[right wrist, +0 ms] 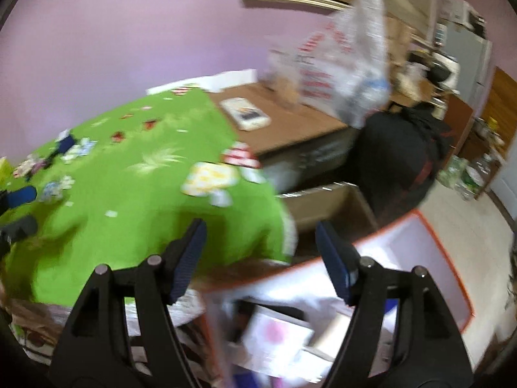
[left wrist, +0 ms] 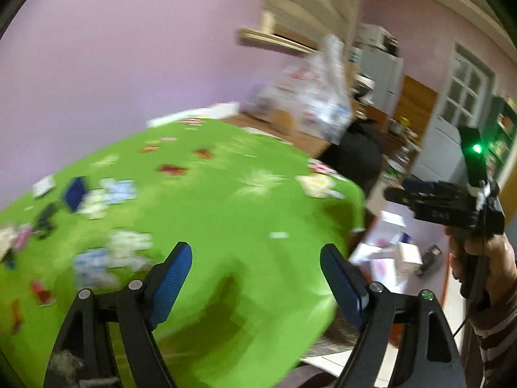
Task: Organize objects
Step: 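Grasp the beige paper pouch with the left tool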
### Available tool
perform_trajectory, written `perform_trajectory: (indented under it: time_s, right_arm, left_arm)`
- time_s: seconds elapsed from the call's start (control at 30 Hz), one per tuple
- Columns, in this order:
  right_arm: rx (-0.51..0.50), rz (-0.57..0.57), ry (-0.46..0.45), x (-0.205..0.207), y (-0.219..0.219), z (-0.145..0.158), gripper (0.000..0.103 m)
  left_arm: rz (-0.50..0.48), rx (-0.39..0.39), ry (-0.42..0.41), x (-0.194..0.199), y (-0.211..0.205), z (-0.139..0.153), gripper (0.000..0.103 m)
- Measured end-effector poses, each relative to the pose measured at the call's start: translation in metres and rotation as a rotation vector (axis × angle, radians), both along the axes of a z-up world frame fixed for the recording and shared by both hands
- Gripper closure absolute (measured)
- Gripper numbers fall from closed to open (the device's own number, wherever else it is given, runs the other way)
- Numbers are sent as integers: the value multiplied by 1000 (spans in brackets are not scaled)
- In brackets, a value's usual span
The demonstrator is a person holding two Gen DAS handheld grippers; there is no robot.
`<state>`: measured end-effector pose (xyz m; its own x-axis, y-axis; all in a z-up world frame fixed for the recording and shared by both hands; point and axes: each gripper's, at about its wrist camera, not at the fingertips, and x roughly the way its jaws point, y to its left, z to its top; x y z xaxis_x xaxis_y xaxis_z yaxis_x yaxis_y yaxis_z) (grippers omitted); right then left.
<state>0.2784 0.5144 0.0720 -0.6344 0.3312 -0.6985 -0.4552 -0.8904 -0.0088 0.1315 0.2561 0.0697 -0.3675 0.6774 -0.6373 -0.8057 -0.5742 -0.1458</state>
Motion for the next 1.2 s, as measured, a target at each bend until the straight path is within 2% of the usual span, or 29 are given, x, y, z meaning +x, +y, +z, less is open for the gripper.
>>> perform_trajectory:
  time_s: [0.07,0.27,0.4,0.47,0.57,0.7,0.83,1.0,1.03,1.1,1.2]
  right_arm:
    - [-36,52,19,-18,-15,2,30]
    - [-58,183,35,-67,-62,7,30]
    - [-77,266,38,-107,-93,10,30]
    - [-98,306,41,-126,-107,10,30]
    - [-120,378,32,-163,-133,8,30]
    - [-139,437,8,-200,-159,2,30]
    - [-149,482,-12,-228,-178,-1,30]
    - [-166,511,-43,-258,-196,-5,30]
    - [-166,510,-46,-262,-199,-5,30]
    - [-175,515,-56,-274,-206,-7,30]
    - [-162,521,-67,-290,-219,-10,30]
  left_arm:
    - [35,0,-12,-26,-35,4,20]
    - [178,-90,24,-102,-122,8,20]
    - [238,-175,38,-162,-168,5,20]
    - [261,-243,62,-186,-181,0,20]
    - [246,-297,49,-217,-195,-7,20]
    - [177,-353,39,-247,-197,-13,20]
    - [86,-372,-27,-270,-197,-20,20]
    - [24,-345,-167,-294,-198,-35,20]
    - [24,-348,-175,-295,-197,-38,23]
    - [26,-334,-205,-296,-199,-40,34]
    - [36,-300,-220,-287,-202,-35,39]
